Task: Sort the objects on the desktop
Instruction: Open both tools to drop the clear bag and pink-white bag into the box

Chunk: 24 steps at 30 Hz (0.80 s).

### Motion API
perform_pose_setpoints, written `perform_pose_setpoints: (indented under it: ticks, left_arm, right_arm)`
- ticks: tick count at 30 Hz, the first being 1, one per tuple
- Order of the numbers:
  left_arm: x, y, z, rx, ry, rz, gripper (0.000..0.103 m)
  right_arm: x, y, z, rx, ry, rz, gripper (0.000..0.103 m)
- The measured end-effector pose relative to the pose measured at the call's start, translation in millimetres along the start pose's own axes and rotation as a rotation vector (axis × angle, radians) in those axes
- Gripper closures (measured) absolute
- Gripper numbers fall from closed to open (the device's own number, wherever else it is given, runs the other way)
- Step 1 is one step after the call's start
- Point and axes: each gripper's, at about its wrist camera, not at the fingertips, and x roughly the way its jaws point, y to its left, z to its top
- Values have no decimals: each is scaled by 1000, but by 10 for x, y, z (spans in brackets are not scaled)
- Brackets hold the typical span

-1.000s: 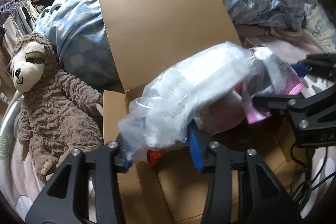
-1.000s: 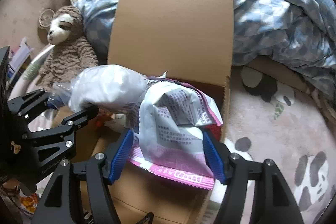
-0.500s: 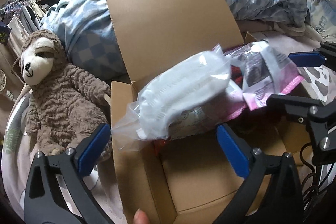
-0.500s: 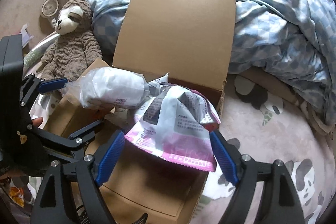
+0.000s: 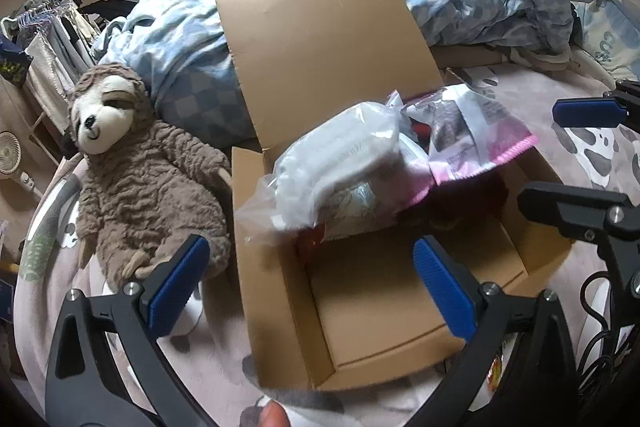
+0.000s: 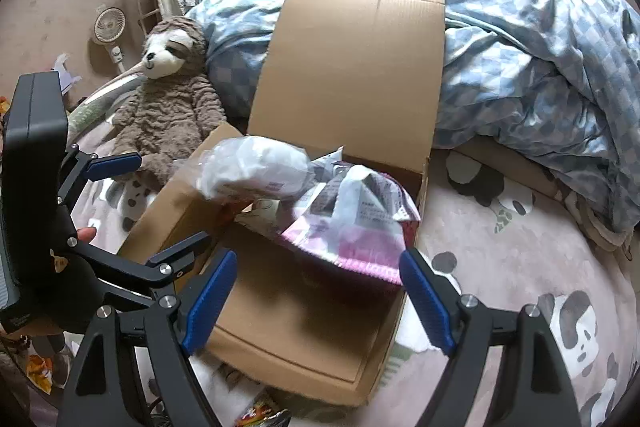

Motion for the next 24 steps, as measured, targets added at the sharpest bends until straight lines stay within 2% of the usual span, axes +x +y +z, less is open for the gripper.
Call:
perform_pose_setpoints:
  ticks: [9, 14, 24]
  left_arm:
    - [-216, -31, -265, 5, 14, 10, 1]
    - [-305, -67, -438, 1, 33, -8, 1]
    - [-530, -252, -777, 51, 39, -6, 1]
  right_arm:
    - [-219, 109, -226, 0, -4, 5, 19]
    - [-333, 174, -377, -6, -4, 5, 19]
    - [-555, 312, -749, -25, 6, 4, 19]
